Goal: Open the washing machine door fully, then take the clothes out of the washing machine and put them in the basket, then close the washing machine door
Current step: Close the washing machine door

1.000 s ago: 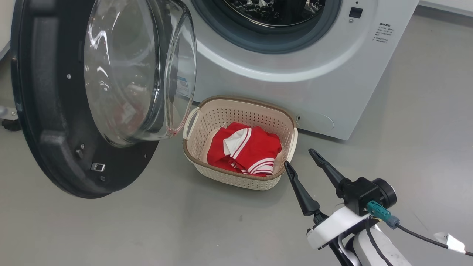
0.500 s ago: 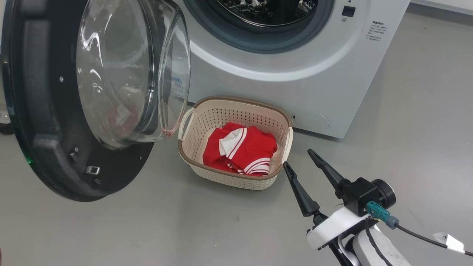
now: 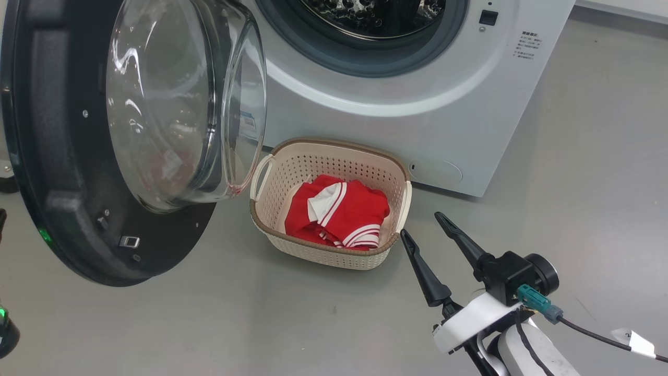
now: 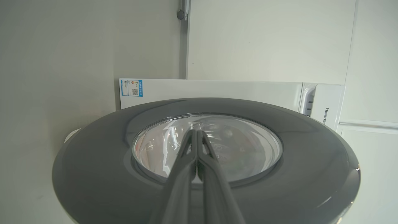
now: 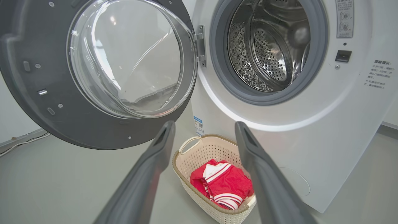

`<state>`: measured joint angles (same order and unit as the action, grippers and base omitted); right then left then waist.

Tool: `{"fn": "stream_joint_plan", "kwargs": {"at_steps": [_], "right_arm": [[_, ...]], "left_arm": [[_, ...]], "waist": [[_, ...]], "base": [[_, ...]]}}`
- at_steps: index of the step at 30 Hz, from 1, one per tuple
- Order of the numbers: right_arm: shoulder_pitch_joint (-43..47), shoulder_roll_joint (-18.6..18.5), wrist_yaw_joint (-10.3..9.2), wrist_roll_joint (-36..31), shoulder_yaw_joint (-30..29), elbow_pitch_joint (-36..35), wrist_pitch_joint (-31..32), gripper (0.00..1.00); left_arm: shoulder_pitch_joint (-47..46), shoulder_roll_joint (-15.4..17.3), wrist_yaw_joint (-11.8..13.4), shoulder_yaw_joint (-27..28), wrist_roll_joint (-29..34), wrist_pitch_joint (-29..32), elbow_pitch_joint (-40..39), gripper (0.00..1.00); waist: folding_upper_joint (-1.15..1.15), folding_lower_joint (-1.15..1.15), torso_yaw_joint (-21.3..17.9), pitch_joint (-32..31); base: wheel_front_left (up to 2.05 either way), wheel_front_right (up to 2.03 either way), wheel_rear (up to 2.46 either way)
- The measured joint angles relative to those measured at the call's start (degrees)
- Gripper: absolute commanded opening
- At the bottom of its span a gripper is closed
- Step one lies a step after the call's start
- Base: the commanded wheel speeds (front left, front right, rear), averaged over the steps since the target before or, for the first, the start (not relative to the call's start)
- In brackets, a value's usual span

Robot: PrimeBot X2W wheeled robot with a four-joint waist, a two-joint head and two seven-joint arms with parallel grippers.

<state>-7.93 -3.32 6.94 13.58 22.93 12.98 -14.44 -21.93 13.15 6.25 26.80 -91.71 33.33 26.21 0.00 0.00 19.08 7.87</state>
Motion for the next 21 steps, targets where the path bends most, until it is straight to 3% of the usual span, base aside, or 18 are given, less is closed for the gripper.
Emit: {"fn": "stream_joint_plan", "kwargs": {"at_steps": [21], "right_arm": [[0.0,0.0,0.02,0.0,0.9,0.5,0.0,1.0]], "left_arm": [[0.9,-1.4,0.6,-4.3,-3.6,12.7,-1.5,0.0]], "waist": [[0.0,0.0,-0.2,-1.1]], "base": [[0.0,0.0,0.0]]}}
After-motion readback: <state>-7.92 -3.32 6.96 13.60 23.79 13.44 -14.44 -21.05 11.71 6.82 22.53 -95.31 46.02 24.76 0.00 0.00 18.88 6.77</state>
